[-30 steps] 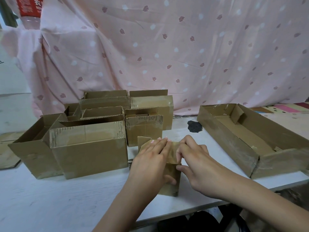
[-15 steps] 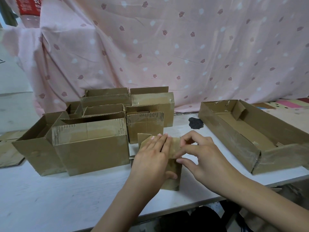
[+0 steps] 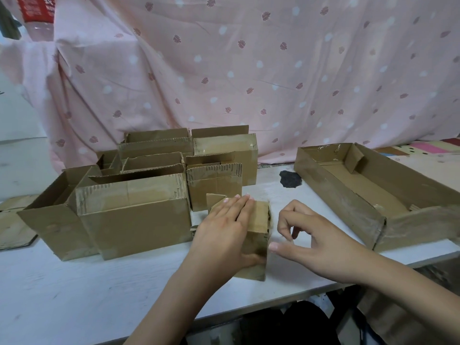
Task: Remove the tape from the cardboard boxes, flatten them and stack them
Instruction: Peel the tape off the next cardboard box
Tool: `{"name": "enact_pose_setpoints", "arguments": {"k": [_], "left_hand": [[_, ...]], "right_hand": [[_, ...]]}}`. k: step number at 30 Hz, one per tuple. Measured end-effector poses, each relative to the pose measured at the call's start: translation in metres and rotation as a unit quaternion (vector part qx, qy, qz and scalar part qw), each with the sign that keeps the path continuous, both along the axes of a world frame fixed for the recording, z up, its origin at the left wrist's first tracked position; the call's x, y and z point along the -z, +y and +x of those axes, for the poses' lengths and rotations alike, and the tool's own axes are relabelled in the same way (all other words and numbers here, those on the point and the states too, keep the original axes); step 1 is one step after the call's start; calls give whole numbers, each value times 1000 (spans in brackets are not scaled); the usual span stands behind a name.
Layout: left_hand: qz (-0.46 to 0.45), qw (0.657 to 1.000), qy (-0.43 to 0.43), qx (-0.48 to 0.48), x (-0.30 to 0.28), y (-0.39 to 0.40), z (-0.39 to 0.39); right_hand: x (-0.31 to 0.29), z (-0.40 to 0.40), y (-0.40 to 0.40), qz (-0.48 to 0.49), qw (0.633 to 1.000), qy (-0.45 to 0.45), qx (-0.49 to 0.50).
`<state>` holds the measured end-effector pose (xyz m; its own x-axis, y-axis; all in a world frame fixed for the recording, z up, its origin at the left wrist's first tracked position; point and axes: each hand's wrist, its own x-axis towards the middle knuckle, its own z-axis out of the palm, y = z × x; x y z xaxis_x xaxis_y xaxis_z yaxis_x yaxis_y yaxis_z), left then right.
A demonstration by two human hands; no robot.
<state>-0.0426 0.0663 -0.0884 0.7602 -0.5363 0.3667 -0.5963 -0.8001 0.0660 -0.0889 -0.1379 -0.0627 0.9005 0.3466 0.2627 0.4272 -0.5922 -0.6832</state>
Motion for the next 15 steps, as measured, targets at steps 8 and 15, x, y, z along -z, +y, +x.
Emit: {"name": "enact_pose_setpoints", "arguments": {"k": [8,15], "left_hand": [[-35,998,-32,-39,3,-10,-3],[-11,999,-12,-35,-3,-8,-3]], "right_hand": [[5,11,3,106,987,41,110],[8,12,6,176,975,55,123]]}}
